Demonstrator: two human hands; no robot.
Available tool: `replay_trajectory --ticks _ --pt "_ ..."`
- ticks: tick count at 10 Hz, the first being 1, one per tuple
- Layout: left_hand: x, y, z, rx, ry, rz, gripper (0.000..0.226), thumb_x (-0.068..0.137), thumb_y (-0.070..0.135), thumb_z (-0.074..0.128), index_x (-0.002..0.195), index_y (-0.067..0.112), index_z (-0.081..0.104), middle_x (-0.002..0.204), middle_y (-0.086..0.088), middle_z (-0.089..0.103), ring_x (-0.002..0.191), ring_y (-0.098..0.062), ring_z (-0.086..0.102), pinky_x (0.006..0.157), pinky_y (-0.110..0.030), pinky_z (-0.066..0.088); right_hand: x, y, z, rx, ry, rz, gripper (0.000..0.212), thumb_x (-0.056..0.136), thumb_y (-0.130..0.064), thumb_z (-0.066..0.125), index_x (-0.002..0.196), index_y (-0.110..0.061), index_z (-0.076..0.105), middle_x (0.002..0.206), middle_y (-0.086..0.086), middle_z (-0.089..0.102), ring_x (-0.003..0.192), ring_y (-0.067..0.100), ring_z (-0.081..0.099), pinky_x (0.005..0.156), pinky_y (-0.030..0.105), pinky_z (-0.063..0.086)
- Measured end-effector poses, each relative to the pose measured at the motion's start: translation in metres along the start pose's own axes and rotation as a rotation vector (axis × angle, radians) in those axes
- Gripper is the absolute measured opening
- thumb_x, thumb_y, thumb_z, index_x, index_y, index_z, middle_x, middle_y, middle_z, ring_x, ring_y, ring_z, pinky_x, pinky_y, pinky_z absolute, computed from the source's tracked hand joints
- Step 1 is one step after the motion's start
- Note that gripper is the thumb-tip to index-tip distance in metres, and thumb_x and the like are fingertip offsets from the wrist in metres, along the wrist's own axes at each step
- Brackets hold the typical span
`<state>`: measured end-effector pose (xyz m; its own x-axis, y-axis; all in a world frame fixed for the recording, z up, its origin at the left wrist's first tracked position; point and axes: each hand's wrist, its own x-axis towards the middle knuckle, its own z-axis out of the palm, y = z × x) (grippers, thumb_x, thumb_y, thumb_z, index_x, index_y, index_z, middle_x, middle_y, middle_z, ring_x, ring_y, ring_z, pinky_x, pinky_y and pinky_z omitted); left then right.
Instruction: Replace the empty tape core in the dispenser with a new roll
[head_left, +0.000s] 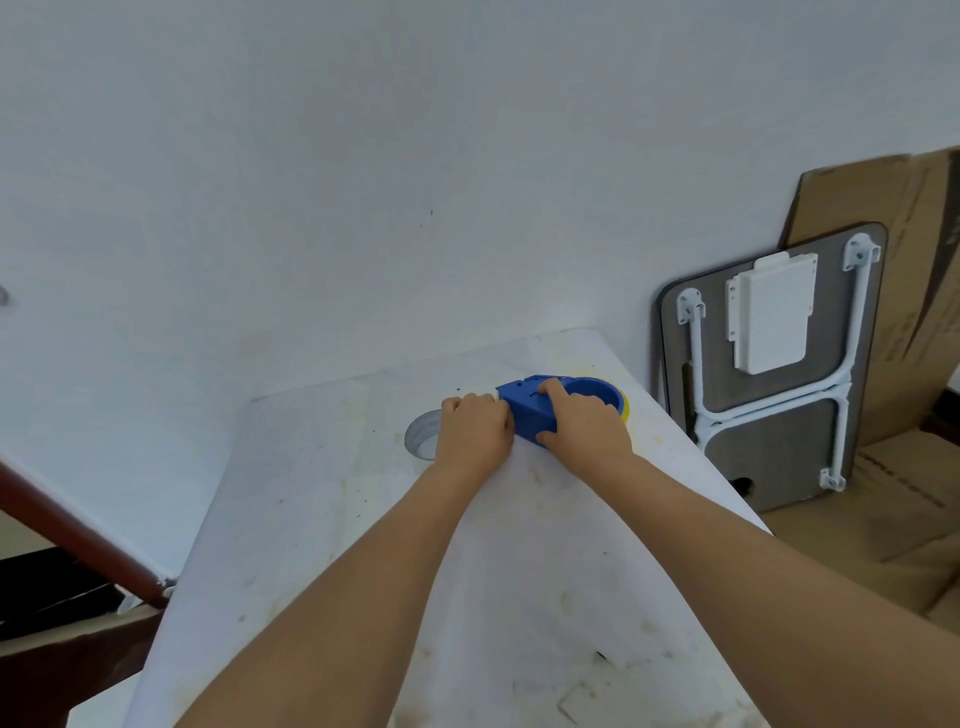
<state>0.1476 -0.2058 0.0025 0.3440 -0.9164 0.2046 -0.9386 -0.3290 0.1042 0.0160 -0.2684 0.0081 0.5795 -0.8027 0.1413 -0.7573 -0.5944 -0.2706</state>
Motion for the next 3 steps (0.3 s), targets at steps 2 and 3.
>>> replay_trajectory --ticks 2,3 --pt "-0.017 -0.010 -0.024 0.030 -0.020 -0.003 0.028 0.098 0.020 0.046 0.115 0.025 0.068 0.115 0.000 0.065 0.113 -0.021 0.055 0.102 -0.034 0.028 -0.013 -0.004 -0.013 -0.050 -0.013 0.048 0.059 0.089 -0.038 0.058 0.142 -0.018 0.038 0.139 0.007 0.051 0.122 0.032 0.048 0.101 0.040 0.035" --pt "-0.028 -0.015 -0.036 0.014 -0.006 -0.021 0.029 0.098 0.022 0.047 0.118 0.027 0.067 0.120 0.002 0.064 0.118 -0.020 0.052 0.103 -0.034 0.028 -0.022 -0.008 -0.025 -0.045 0.008 0.045 0.057 0.091 -0.036 0.056 0.142 -0.016 0.039 0.145 0.007 0.046 0.128 0.031 0.043 0.104 0.040 0.033"
